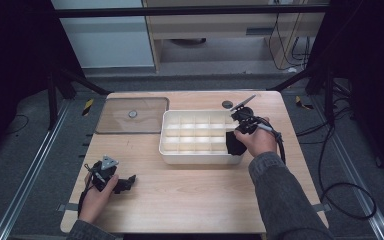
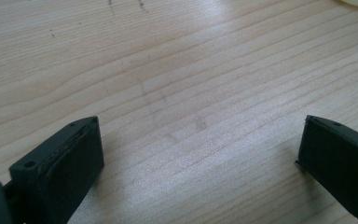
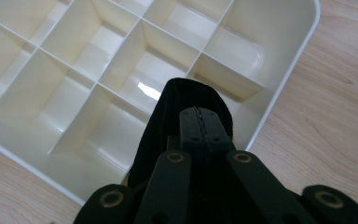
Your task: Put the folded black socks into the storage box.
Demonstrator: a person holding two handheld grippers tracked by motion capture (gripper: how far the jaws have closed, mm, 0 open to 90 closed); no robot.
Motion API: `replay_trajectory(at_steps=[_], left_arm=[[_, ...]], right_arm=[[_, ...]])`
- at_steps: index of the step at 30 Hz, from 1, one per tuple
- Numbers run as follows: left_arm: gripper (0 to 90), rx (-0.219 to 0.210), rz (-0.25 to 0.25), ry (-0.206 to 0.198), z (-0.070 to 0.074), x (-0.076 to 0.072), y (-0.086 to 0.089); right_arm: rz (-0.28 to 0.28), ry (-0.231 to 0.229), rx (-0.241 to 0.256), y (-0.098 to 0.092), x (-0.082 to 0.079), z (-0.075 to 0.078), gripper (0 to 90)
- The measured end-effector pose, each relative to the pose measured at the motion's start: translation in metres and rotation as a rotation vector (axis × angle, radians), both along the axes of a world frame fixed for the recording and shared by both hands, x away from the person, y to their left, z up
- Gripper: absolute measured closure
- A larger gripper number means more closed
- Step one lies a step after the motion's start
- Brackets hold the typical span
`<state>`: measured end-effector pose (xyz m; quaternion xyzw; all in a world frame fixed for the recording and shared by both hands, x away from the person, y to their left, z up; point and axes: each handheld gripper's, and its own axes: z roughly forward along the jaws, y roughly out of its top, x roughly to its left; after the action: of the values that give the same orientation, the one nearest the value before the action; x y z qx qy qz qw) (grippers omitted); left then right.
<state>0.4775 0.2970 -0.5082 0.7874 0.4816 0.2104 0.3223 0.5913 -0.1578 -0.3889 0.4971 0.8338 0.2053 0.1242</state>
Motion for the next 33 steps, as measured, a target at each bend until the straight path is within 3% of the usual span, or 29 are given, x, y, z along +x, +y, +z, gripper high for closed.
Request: replay_trajectory(at_steps=[12, 33], left_arm=[[0.0, 0.001, -0.003, 0.005, 0.000, 0.000, 0.000], [0.0, -0.001, -0.004, 0.001, 0.000, 0.000, -0.001]], right_arm=[[0.017, 0.021, -0.026, 0.001, 0.000, -0.011, 90.0], [0.029, 0.060, -0.009, 0.000, -0.005, -0.020, 90.0]])
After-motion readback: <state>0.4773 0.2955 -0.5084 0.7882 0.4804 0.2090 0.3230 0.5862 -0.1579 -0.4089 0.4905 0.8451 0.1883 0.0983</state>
